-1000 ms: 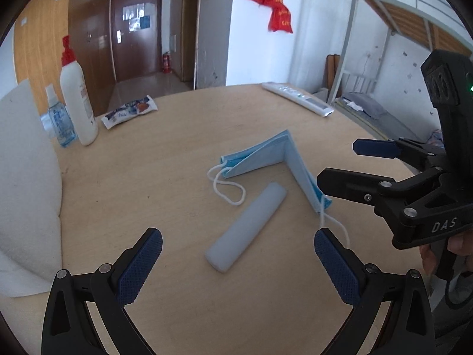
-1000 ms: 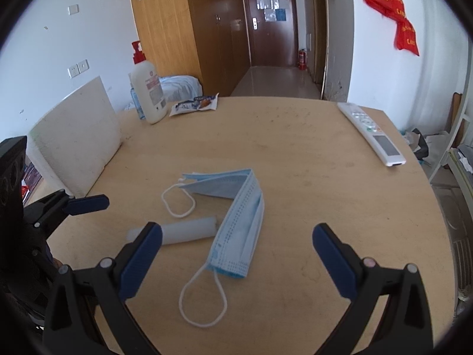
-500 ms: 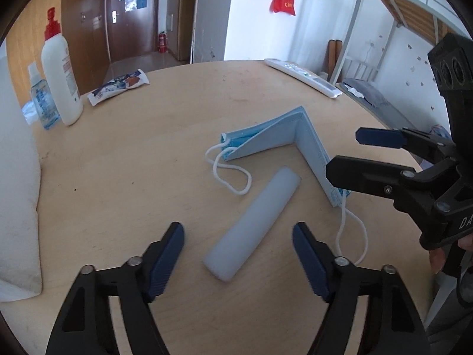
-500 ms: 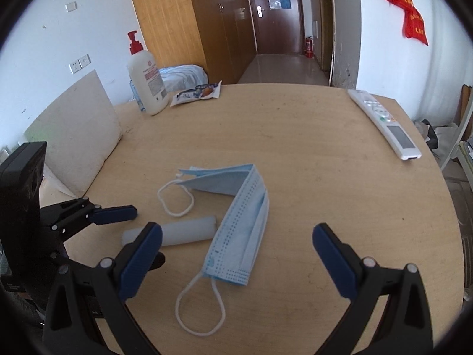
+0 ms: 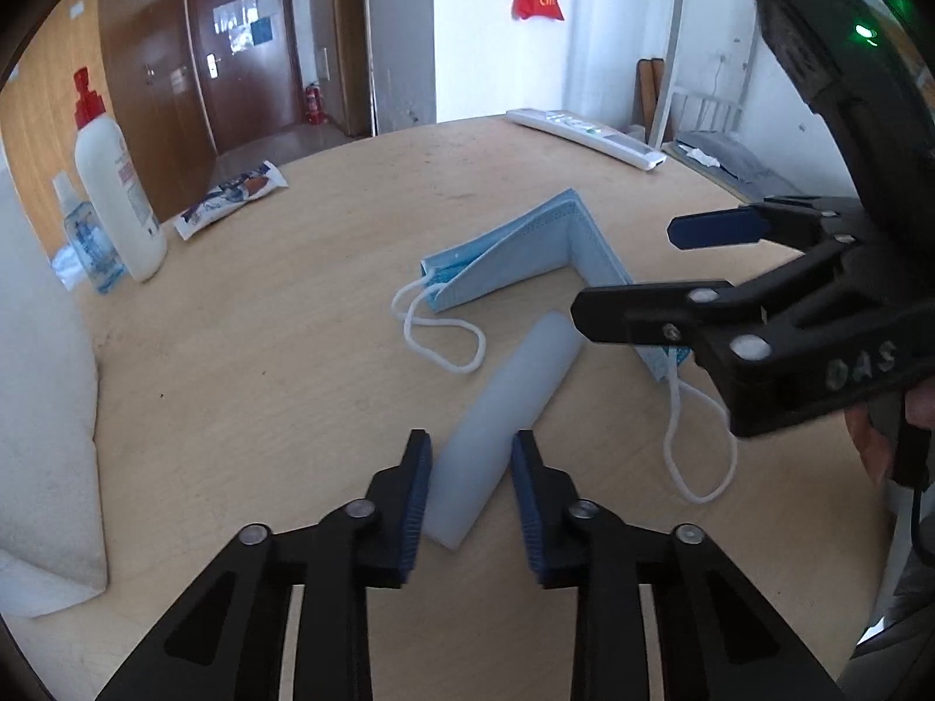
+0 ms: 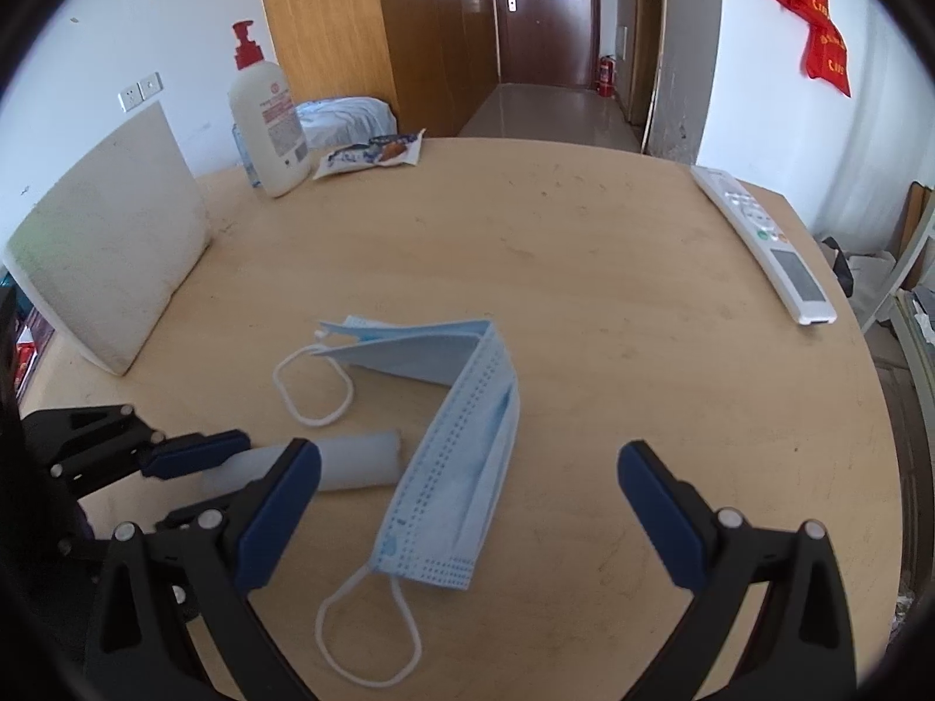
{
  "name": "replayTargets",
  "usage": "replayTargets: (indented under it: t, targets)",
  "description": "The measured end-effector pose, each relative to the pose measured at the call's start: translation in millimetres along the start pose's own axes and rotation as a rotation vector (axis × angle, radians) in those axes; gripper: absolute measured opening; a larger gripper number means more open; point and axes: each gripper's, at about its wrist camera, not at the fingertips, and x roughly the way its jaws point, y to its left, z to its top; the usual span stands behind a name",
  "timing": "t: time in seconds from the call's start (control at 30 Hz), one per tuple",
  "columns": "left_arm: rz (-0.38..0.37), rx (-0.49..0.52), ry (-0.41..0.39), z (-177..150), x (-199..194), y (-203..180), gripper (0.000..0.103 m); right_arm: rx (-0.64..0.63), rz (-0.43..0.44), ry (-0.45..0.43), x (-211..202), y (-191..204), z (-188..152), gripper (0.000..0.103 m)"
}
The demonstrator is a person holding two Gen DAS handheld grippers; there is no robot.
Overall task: Organize soft objects
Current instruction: 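Close the left gripper on the foam tube while the right gripper grasps the blue mask, then lift the foam tube and blue mask and carry both toward the foam box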
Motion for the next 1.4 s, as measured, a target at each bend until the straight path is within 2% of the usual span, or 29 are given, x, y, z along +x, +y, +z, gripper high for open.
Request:
replayTargets:
  t: [0.17, 0.37, 0.5, 0.57, 0.63, 0.67, 0.73, 0.77, 0.83, 0.9, 1.1, 1.4]
  targets:
    - [0.000, -0.006, -0.017, -0.8, -4.1, 2.7, 0.010, 0.001, -0.003, 0.012, 3.8, -1.5, 0.4, 0.103]
    - [-0.027, -0.027, -0.034, -2.5, -9.1, 7.1, 0.008, 0.009, -0.003, 0.023, 8.7, -2.9, 2.5, 0.103]
    - [-0.018, -0.060, -0.064, -2.9, -16.6, 13.6, 0.008, 0.010, -0.004, 0.024, 10.9, -1.7, 4.1, 0.102]
    - [-0.018, -0.054, -0.078, -3.2, -20.9, 13.7, 0.008, 0.014, 0.003, 0.011, 9.2, -2.1, 4.4, 0.090]
    - [-0.007, -0.052, -0.094, -3.4, -24.9, 14.0, 0.008, 0.017, 0.007, 0.023, 9.6, -2.8, 3.4, 0.072]
    - [-0.009, -0.058, -0.099, -3.4, -26.1, 15.0, 0.008, 0.016, 0.000, 0.023, 9.7, -2.6, 2.7, 0.069]
    - [-0.010, -0.060, -0.106, -3.4, -28.6, 16.0, 0.008, 0.005, -0.023, 0.038, 12.6, -0.6, 1.7, 0.048]
    - [-0.005, -0.064, -0.115, -3.5, -30.5, 16.8, 0.008, 0.007, -0.024, 0.043, 13.7, -0.7, 1.3, 0.043]
    - [-0.002, -0.062, -0.123, -3.9, -32.9, 16.8, 0.008, 0.015, -0.025, 0.042, 13.6, -2.1, 1.3, 0.022]
    - [0.009, -0.059, -0.133, -4.9, -35.7, 16.6, 0.008, 0.021, -0.023, 0.037, 12.0, -3.4, 1.2, 0.009]
    - [0.003, -0.058, -0.172, -5.9, -47.5, 15.5, 0.008, 0.042, -0.002, -0.013, -1.7, -5.6, 0.8, 0.009]
    - [-0.007, -0.084, -0.287, -7.8, -82.6, 20.1, 0.008, 0.073, 0.005, -0.082, -26.2, -5.3, 2.0, 0.009]
